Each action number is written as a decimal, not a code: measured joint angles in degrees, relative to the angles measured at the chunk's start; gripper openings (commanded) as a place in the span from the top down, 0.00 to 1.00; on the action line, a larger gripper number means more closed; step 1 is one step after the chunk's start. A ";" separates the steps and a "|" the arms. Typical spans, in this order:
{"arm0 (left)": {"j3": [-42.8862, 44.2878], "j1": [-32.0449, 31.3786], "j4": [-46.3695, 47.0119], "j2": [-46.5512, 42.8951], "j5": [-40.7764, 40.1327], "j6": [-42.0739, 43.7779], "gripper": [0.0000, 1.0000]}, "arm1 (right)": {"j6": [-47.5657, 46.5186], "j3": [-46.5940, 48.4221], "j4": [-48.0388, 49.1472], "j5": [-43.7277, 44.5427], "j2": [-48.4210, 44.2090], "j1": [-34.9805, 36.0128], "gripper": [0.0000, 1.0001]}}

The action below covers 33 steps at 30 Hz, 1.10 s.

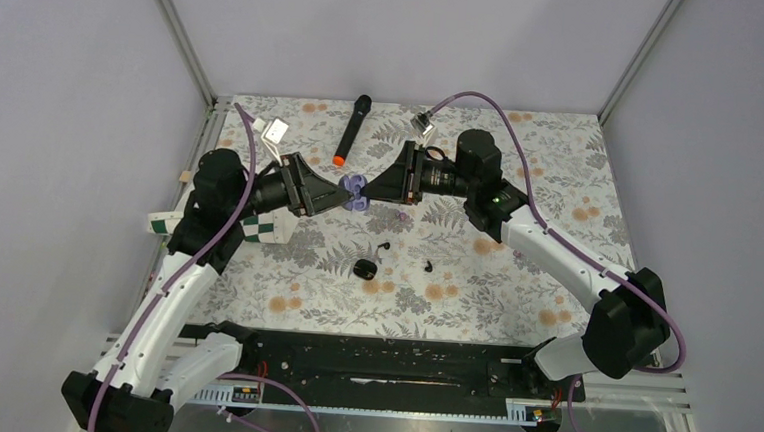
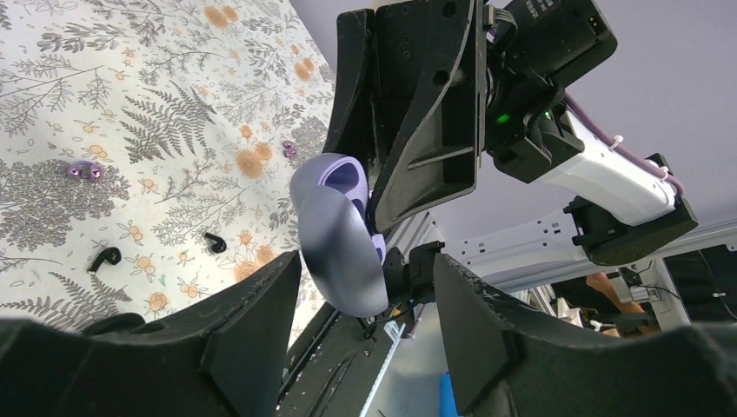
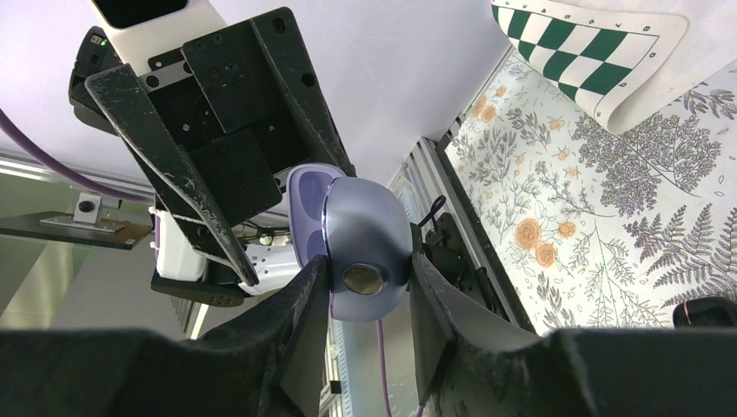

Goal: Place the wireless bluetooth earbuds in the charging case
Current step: Pass from the right arm to the left

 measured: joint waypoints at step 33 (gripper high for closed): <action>-1.44 0.20 -3.87 0.85 -4.15 1.86 0.98 | -3.87 1.97 -7.65 3.48 -0.46 -0.70 0.02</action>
